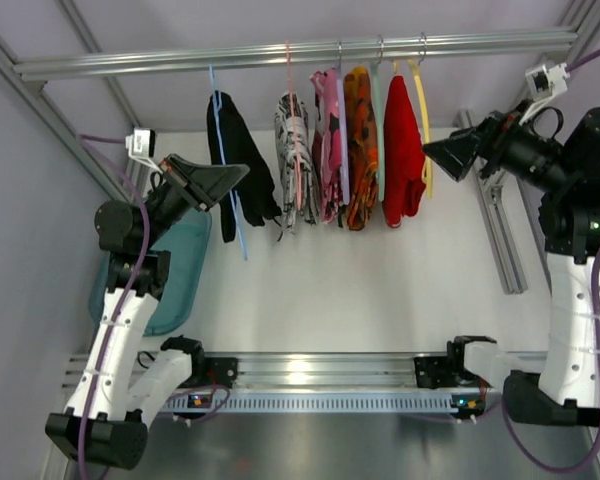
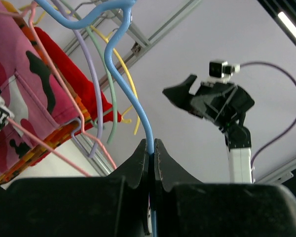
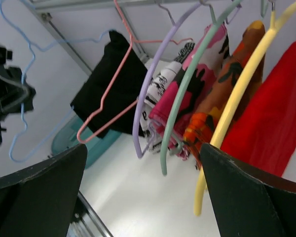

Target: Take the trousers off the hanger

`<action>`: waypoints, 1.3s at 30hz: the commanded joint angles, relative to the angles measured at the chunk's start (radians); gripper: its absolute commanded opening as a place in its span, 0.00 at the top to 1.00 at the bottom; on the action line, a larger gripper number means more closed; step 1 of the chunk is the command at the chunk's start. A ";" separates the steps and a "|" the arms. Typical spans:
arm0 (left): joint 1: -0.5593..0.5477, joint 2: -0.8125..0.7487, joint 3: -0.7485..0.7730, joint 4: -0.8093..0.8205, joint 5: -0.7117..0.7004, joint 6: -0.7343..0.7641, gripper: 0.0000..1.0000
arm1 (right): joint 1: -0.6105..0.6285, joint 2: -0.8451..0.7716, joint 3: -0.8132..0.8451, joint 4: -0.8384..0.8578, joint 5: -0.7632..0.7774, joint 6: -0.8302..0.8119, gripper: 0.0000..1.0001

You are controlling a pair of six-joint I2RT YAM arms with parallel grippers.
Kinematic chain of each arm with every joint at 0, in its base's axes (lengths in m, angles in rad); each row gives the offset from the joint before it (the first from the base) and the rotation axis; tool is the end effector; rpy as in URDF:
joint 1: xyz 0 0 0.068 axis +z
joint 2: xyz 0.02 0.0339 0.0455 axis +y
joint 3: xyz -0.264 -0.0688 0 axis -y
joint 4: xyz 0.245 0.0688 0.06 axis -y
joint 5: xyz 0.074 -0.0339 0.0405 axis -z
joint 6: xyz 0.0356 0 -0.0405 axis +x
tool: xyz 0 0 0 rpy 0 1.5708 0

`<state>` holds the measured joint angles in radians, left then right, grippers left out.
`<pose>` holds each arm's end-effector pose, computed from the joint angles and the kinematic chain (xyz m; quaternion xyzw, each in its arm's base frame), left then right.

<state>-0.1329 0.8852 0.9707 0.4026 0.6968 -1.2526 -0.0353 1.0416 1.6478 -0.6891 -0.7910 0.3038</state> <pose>0.1767 -0.0467 0.4461 -0.0093 0.5658 -0.6498 0.5075 0.1534 0.0199 0.5221 -0.1426 0.7133 0.3646 0.5814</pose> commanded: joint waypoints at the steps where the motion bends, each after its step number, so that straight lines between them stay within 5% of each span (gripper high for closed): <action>1: -0.002 -0.101 -0.064 0.130 0.012 0.108 1.00 | 0.028 0.075 0.058 0.198 -0.059 0.168 0.01; 11: 0.004 -0.252 -0.175 -0.037 -0.016 0.165 1.00 | 0.395 0.270 0.185 0.289 0.045 0.262 0.00; 25: 0.050 -0.224 -0.064 -0.039 0.032 0.209 1.00 | 0.814 0.642 0.487 0.312 0.182 0.336 0.08; 39: 0.055 -0.164 0.016 -0.039 0.073 0.263 1.00 | 0.896 0.851 0.595 0.471 0.131 0.578 0.14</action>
<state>-0.0845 0.7280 0.9222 0.2031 0.7547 -1.0554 0.8249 1.8797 2.1677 -0.3431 -0.6323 0.8173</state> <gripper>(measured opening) 0.050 0.860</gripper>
